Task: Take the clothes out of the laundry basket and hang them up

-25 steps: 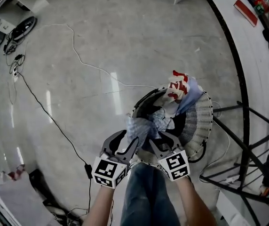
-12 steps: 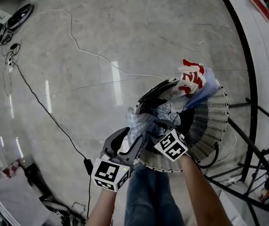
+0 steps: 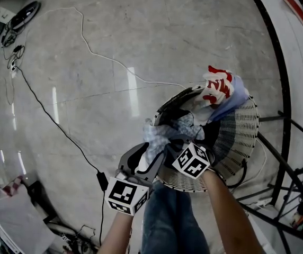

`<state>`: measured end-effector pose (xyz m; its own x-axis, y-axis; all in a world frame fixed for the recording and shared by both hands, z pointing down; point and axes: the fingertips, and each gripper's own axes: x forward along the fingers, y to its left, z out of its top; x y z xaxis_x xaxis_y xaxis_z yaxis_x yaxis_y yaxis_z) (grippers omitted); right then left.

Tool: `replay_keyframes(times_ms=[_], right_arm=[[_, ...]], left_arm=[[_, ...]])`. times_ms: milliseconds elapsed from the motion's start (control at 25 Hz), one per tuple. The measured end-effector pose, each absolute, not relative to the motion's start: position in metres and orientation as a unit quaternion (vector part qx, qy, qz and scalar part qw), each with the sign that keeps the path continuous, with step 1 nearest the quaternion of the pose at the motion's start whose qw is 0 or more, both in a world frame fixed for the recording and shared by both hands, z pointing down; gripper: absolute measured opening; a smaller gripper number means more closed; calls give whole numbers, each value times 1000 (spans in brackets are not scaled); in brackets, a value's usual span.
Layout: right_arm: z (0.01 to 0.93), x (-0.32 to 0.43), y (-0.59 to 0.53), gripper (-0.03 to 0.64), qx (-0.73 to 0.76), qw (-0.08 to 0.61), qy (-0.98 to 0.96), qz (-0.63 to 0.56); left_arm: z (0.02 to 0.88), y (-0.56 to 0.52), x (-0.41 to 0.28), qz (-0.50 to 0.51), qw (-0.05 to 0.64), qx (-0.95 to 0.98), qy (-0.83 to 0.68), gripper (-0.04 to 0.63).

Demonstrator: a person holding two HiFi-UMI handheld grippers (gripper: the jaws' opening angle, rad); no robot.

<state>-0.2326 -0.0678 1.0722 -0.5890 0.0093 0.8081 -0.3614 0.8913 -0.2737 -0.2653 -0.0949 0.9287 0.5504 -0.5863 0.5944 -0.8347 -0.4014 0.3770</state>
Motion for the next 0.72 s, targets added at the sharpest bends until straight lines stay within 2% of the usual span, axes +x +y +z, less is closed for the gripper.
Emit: replay_keyframes(times_ms=[360,720], right_arm=[[1000,-192,-86,11,227,354,-869,260],[871,-187,-89,10,294,284,-884,225]], left_arm=[[903,-97,-258,188,322,818,-437,201],[833,-96,-239,183,304,834,-423,201]])
